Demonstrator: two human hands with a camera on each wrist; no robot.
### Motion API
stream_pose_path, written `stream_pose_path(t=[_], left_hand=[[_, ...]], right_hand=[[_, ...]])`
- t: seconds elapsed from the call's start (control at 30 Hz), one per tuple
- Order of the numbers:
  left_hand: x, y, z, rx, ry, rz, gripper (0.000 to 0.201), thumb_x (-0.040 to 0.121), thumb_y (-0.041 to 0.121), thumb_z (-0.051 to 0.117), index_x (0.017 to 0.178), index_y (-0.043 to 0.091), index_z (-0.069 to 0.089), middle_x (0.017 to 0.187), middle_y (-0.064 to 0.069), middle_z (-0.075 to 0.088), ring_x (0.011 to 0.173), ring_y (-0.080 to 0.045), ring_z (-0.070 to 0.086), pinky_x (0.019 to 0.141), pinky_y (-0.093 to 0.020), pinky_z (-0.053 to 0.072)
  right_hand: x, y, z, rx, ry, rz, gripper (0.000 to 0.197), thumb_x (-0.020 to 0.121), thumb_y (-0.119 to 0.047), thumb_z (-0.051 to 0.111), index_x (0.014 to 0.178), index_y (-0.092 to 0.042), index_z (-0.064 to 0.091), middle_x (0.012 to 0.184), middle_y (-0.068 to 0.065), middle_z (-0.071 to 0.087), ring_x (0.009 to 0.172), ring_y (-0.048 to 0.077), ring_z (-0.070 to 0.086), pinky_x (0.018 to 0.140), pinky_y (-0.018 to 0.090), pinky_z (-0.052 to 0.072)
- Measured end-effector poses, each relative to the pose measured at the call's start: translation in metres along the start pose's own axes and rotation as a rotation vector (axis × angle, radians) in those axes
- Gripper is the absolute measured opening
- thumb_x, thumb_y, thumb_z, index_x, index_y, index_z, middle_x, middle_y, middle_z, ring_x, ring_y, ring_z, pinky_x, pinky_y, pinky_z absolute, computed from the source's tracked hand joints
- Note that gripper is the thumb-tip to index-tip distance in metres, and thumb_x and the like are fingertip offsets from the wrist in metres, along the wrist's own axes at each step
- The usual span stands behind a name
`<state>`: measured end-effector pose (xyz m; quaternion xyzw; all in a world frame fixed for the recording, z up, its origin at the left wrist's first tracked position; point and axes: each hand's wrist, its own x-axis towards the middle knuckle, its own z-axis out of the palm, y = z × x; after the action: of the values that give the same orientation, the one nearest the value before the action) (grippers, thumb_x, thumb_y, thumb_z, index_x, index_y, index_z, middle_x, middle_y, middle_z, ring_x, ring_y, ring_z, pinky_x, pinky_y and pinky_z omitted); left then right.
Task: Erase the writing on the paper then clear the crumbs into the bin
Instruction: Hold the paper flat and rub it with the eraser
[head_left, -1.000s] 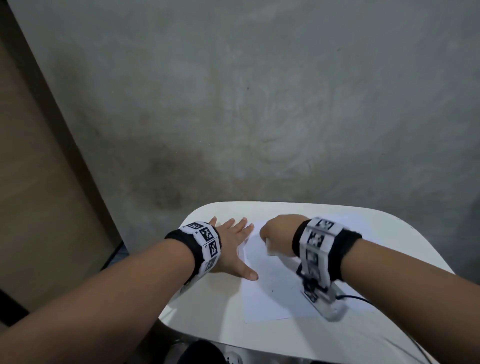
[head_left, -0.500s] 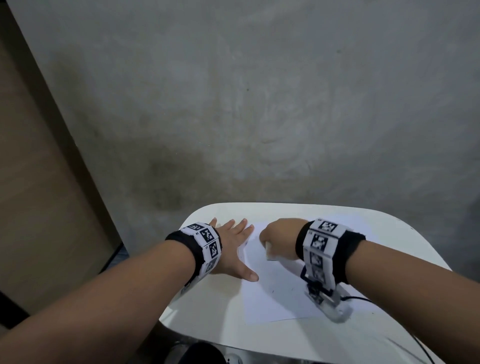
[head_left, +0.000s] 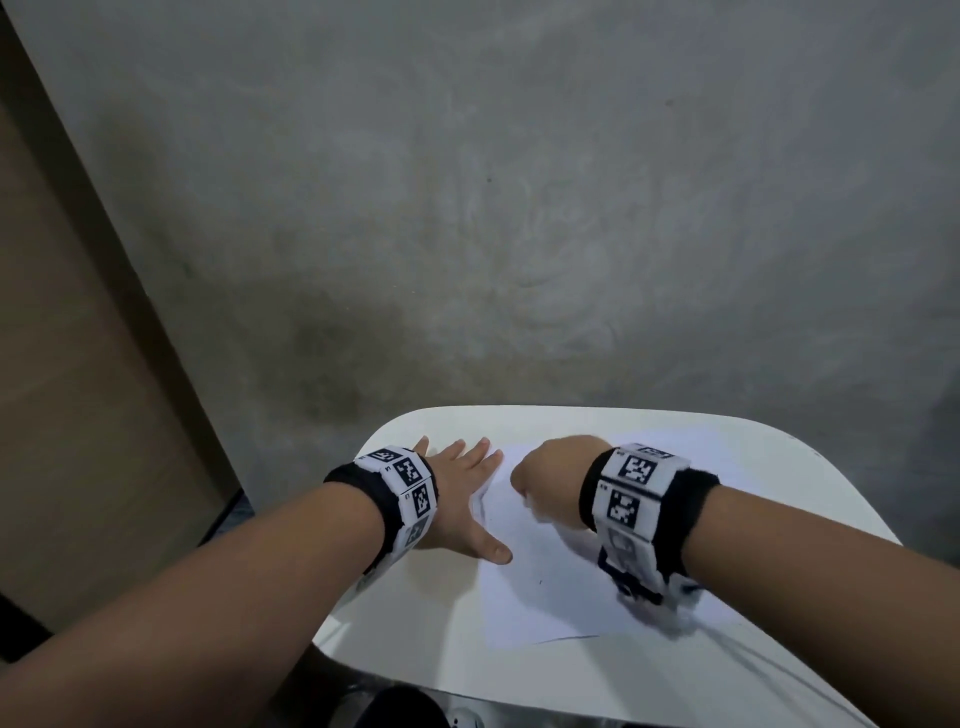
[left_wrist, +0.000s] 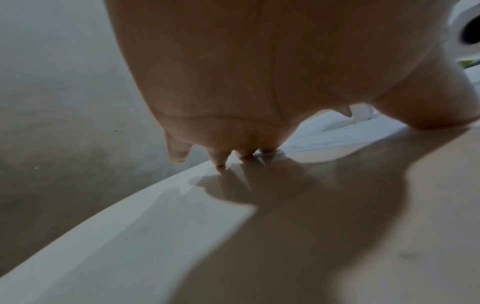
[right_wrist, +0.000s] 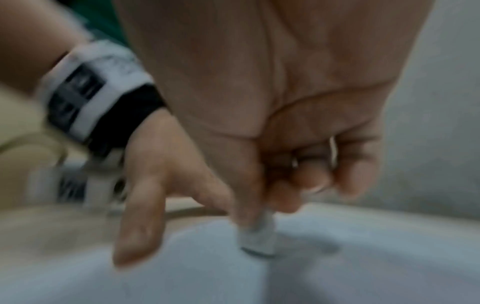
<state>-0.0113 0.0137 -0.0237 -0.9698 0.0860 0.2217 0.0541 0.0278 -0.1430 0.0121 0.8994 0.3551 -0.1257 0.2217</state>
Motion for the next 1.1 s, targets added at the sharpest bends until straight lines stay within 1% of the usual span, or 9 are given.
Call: stream_pose_path(t=[0.13,0.23,0.33,0.43,0.53,0.77,0.97,1.03,1.1], left_hand=[[0.001,-0.002,0.0,-0.016,-0.005,0.002,0.12,0.074,0.084,0.052,0.155,0.03,-0.018,0.163,0.008,-0.023,0.151,-0.018,-0.015,0.12,-0.053,-0.01],[0.004,-0.004,0.004,-0.024,0.001,0.006,0.121,0.072,0.086,0.051,0.155,0.031,-0.018,0.163,0.008,-0.023,0.151,-0.017,-0.015,0.12,-0.053,-0.01],[0.007,-0.007,0.006,-0.03,0.005,0.01,0.122,0.071,0.087,0.05,0.154,0.032,-0.019,0.162,0.01,-0.024,0.151,-0.016,-0.016,0.12,-0.052,-0.01],[0.006,-0.008,0.007,-0.039,0.002,0.012,0.122,0.07,0.088,0.05,0.154,0.033,-0.02,0.162,0.011,-0.024,0.151,-0.014,-0.017,0.12,-0.05,-0.011],[0.004,-0.007,0.003,-0.007,0.006,0.014,0.122,0.071,0.088,0.049,0.155,0.032,-0.018,0.162,0.01,-0.023,0.151,-0.015,-0.015,0.119,-0.05,-0.012],[0.006,0.021,-0.002,0.098,0.021,0.068,0.118,0.073,0.094,0.026,0.155,0.022,-0.019,0.162,-0.002,-0.024,0.15,-0.017,-0.02,0.119,-0.049,-0.016],[-0.023,0.093,0.001,0.231,-0.005,0.589,0.1,0.084,0.084,0.022,0.153,0.028,-0.021,0.158,0.006,-0.031,0.147,-0.011,-0.026,0.113,-0.042,-0.024],[-0.022,0.092,-0.004,0.191,0.015,0.569,0.095,0.088,0.081,0.022,0.153,0.028,-0.022,0.158,0.007,-0.03,0.147,-0.011,-0.025,0.114,-0.042,-0.023],[-0.014,0.072,-0.008,0.104,0.082,0.386,0.098,0.087,0.083,0.02,0.154,0.025,-0.022,0.159,0.005,-0.029,0.148,-0.012,-0.023,0.118,-0.043,-0.018]], right_hand=[[-0.004,0.024,-0.003,0.223,0.046,0.1,0.009,0.087,-0.018,0.051,0.09,-0.017,0.059,0.092,0.001,0.06,0.088,0.025,0.055,0.07,0.028,0.04],[-0.007,0.038,0.008,0.464,0.001,0.078,0.011,0.085,-0.019,0.055,0.073,-0.02,0.055,0.068,-0.005,0.056,0.069,0.02,0.053,0.068,0.027,0.042],[-0.011,0.069,0.023,0.903,0.053,0.192,0.02,0.093,-0.019,0.053,0.072,-0.016,0.055,0.052,-0.003,0.059,0.046,0.016,0.053,0.05,0.022,0.043],[-0.019,0.094,0.043,1.214,0.066,0.336,0.029,0.102,-0.017,0.039,0.081,-0.001,0.049,0.06,0.017,0.054,0.046,0.022,0.048,0.042,0.02,0.036],[-0.022,0.096,0.061,1.449,0.095,0.41,0.032,0.104,-0.015,0.035,0.074,-0.006,0.041,0.061,0.015,0.05,0.028,0.011,0.045,0.033,0.013,0.035],[-0.019,0.099,0.067,1.584,0.12,0.427,0.033,0.104,-0.013,0.036,0.073,-0.003,0.041,0.064,0.016,0.052,0.05,0.021,0.043,0.032,0.014,0.039],[-0.021,0.099,0.066,1.581,0.121,0.42,0.03,0.103,-0.015,0.038,0.075,-0.006,0.042,0.065,0.014,0.054,0.048,0.017,0.048,0.034,0.015,0.042],[-0.021,0.1,0.067,1.597,0.128,0.421,0.028,0.103,-0.016,0.039,0.076,-0.007,0.041,0.065,0.013,0.054,0.041,0.013,0.051,0.035,0.014,0.044],[-0.023,0.1,0.067,1.607,0.13,0.416,0.028,0.103,-0.015,0.039,0.076,-0.007,0.041,0.065,0.013,0.055,0.044,0.013,0.051,0.037,0.015,0.045]])
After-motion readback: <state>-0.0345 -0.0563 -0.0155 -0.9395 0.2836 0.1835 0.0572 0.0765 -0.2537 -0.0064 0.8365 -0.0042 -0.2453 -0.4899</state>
